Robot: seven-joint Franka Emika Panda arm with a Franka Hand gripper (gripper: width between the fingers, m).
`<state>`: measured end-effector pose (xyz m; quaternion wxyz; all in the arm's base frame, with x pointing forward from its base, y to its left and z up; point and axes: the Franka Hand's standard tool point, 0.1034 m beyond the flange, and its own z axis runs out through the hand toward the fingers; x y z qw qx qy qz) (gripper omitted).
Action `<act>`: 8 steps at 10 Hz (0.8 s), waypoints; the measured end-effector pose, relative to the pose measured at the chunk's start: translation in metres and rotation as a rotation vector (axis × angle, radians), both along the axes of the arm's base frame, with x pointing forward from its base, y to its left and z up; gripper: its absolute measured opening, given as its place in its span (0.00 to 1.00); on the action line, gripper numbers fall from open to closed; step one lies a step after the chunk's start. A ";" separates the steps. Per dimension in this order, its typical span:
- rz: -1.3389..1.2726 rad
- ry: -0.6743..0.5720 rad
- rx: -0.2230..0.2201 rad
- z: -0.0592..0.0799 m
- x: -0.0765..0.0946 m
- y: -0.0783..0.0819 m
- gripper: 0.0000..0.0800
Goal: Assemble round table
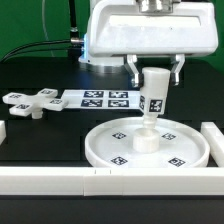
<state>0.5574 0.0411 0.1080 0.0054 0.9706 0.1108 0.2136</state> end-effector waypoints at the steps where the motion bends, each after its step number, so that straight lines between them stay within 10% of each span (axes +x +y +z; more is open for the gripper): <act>1: 0.001 0.004 -0.001 -0.002 -0.001 0.000 0.51; 8: 0.013 0.027 -0.007 -0.019 -0.001 0.000 0.51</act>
Offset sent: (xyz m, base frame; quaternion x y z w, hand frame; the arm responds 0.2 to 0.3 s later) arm 0.0084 0.0021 -0.0091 0.0152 -0.0059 -0.0181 0.9997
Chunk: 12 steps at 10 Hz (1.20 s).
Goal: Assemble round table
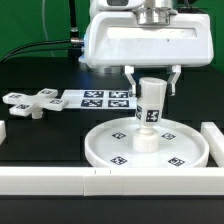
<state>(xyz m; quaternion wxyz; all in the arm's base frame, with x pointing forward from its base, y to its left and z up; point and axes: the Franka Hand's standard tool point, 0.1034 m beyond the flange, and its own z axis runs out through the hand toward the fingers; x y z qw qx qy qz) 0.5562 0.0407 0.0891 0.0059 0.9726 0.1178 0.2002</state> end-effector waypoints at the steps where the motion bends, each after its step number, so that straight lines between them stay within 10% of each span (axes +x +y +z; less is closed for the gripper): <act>1: 0.000 0.002 0.000 -0.002 -0.001 0.000 0.51; 10: -0.024 0.039 0.008 -0.006 -0.002 -0.003 0.51; 12: -0.011 0.030 0.001 -0.004 0.000 -0.005 0.78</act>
Offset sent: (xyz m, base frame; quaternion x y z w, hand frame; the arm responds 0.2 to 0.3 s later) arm -0.0065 0.0005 -0.0106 0.0254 -0.0206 0.0345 0.9989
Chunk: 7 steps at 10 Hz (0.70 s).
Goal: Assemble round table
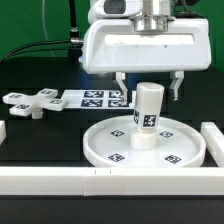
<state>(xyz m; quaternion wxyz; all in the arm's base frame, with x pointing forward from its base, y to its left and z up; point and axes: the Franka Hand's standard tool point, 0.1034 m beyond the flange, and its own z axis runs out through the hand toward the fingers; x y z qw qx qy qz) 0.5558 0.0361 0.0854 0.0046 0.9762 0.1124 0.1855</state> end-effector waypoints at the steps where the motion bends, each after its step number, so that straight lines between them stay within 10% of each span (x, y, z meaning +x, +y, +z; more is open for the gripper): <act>1: 0.004 -0.006 -0.003 0.004 0.001 -0.002 0.78; 7: 0.014 -0.008 -0.013 0.020 0.004 -0.009 0.81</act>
Offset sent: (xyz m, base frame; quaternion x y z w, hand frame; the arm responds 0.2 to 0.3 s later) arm -0.0017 -0.0197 0.0296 -0.0179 -0.0233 -0.0369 0.9989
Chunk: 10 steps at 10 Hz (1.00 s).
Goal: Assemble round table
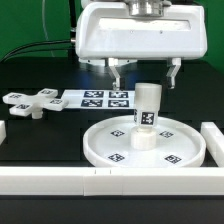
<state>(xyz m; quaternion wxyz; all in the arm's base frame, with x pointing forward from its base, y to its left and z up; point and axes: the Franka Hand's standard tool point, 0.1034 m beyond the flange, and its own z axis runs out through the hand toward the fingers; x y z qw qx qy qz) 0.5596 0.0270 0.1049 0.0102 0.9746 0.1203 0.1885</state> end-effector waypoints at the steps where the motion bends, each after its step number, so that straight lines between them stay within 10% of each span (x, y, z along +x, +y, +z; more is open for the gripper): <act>1: 0.000 0.003 0.000 -0.001 0.000 0.000 0.81; 10: 0.007 0.334 0.019 -0.018 -0.015 0.011 0.81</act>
Offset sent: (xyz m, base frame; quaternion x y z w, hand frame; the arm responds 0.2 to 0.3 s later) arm 0.0025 -0.0051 -0.0036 0.0035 -0.0699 -0.0062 0.9975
